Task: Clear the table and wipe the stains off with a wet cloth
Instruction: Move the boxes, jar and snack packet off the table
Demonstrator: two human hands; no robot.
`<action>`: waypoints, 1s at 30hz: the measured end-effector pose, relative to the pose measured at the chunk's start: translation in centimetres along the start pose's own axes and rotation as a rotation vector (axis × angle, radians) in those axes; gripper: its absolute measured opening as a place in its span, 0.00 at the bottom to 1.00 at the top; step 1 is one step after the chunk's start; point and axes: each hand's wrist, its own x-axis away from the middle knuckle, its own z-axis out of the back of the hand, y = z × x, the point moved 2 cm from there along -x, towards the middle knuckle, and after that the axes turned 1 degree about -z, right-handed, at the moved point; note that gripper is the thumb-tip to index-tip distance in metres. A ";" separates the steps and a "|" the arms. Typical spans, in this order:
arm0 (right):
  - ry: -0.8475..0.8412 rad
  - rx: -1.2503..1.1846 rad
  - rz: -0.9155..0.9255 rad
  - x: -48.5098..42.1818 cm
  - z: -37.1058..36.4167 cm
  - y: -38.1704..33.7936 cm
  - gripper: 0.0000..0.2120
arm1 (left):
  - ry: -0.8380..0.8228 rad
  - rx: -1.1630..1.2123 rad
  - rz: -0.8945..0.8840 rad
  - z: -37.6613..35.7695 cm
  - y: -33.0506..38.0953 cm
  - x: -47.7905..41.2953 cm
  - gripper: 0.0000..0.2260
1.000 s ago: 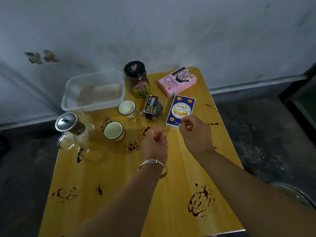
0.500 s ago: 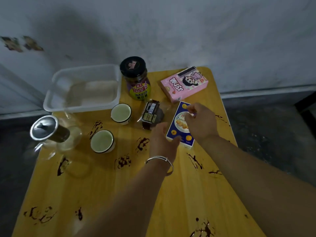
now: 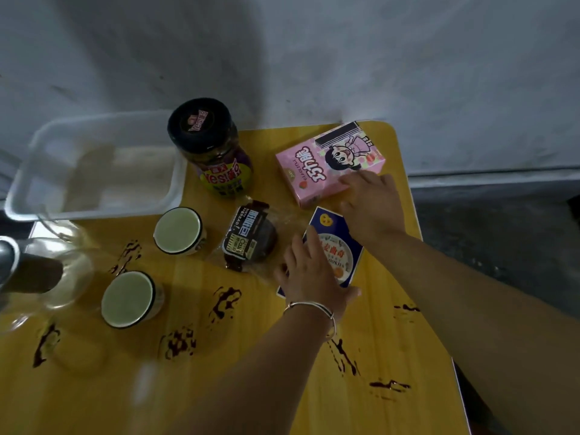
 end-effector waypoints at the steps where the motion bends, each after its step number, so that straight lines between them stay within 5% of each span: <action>1: -0.006 0.037 0.015 -0.6 -0.1 0.0 0.21 | 0.004 0.003 0.002 0.0 0.0 -0.2 0.51; 11: -0.329 0.340 0.192 -5.4 0.1 -2.1 0.44 | -0.017 0.031 -0.040 0.6 -0.3 -1.1 0.50; 30: -0.411 0.532 0.306 -8.0 0.2 -2.8 0.45 | -0.035 0.036 -0.041 0.3 -0.6 -1.4 0.50</action>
